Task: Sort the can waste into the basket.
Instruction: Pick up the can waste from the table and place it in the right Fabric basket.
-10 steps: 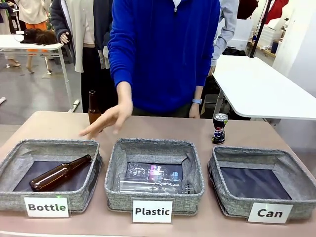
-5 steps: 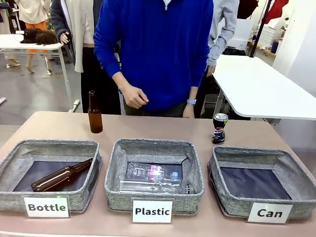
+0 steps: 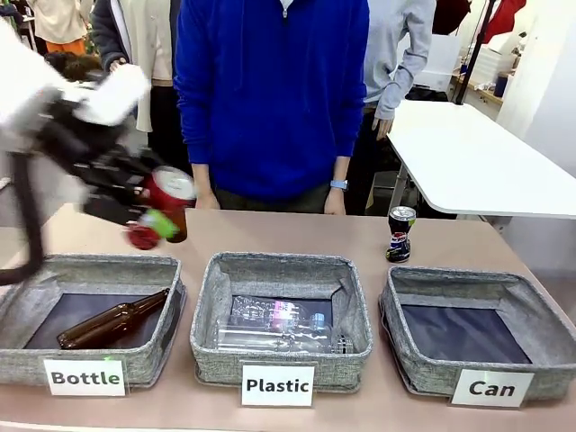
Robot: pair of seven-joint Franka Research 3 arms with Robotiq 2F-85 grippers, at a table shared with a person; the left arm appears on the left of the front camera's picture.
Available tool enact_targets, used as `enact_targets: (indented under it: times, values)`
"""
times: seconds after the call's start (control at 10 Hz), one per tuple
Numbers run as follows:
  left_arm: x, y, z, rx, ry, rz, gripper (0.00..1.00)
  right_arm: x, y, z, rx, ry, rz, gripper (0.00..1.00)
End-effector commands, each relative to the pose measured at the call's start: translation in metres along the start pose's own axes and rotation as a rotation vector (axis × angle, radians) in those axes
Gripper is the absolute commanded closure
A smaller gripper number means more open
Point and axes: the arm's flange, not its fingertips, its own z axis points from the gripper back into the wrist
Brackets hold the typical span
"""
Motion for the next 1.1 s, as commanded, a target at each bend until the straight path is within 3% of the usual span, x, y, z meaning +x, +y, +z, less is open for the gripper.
enact_targets:
  times: [0.0,0.2,0.4,0.5,0.7,1.0]
  values:
    - [0.046,0.041,-0.043,0.001,0.008,-0.046,0.72,0.002,-0.001,0.001,0.016,-0.016,0.028,0.00]
    - [0.121,0.063,-0.106,-0.012,0.001,-0.119,0.72,0.002,-0.001,0.001,0.016,-0.016,0.028,0.00]
    - [0.168,0.073,-0.169,0.006,-0.033,-0.127,0.72,0.002,-0.001,0.001,0.016,-0.016,0.028,0.00]
    - [0.190,0.080,-0.198,-0.010,-0.119,-0.128,0.72,0.002,-0.001,0.001,0.016,-0.016,0.028,0.00]
    - [0.213,0.089,-0.251,-0.022,-0.254,-0.174,0.72,0.002,-0.001,0.001,0.016,-0.016,0.028,0.00]
    - [0.218,0.112,-0.328,0.004,-0.219,-0.158,0.72,0.002,-0.001,0.001,0.016,-0.016,0.028,0.00]
